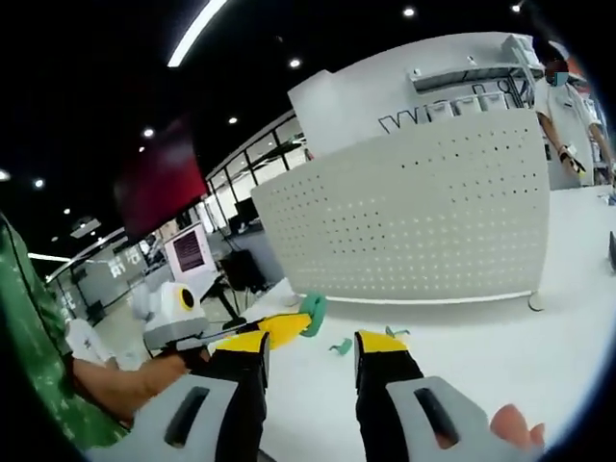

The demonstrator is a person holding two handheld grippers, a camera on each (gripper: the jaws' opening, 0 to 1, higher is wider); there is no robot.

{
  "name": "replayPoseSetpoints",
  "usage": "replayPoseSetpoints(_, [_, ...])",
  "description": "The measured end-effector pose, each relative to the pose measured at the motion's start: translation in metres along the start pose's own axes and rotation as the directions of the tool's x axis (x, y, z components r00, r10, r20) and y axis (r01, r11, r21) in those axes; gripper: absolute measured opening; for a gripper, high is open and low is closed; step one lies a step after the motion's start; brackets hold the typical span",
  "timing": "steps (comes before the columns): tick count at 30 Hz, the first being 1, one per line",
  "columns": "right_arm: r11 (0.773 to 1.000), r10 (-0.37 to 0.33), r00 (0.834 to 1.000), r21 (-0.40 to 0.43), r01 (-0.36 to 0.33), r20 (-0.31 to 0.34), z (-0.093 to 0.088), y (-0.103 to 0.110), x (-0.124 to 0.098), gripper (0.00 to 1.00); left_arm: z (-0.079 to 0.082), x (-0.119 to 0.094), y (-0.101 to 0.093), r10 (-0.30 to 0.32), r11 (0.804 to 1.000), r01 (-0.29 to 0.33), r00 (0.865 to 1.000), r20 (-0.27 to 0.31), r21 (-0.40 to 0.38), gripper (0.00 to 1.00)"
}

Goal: Insert the hook assembly into the mounting plate slot until the hook locks in place.

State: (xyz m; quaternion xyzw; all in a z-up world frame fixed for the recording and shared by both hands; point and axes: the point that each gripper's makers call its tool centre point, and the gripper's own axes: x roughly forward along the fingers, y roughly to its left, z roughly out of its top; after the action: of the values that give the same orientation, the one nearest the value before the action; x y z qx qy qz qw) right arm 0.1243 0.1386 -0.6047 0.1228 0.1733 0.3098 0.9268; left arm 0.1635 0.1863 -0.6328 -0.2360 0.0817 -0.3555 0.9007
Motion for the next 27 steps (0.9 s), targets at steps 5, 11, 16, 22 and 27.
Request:
replayPoseSetpoints(5, [1.0,0.0,1.0,-0.001,0.0,-0.013,0.003,0.004,0.004,0.3,0.003,-0.001,-0.006,-0.009,1.0,0.009,1.0,0.015,0.003,0.02])
replayPoseSetpoints(11, [0.999,0.014,1.0,0.052,-0.013,-0.012,0.005,0.005,0.006,0.26,0.007,-0.004,-0.015,-0.028,0.999,0.027,0.999,0.035,0.026,0.02])
replayPoseSetpoints(16, [0.998,0.01,1.0,0.065,-0.01,-0.012,0.007,0.004,0.007,0.22,0.008,-0.006,-0.022,-0.041,0.998,0.038,0.998,0.051,0.05,0.02])
replayPoseSetpoints(22, [0.997,0.017,1.0,0.071,-0.015,-0.019,0.006,0.008,0.011,0.18,0.007,-0.006,-0.029,-0.058,0.996,0.054,0.996,0.062,0.064,0.02])
replayPoseSetpoints(27, [0.997,0.016,1.0,0.071,-0.014,-0.022,0.006,0.008,0.014,0.14,0.009,-0.007,-0.034,-0.066,0.996,0.061,0.995,0.079,0.072,0.02])
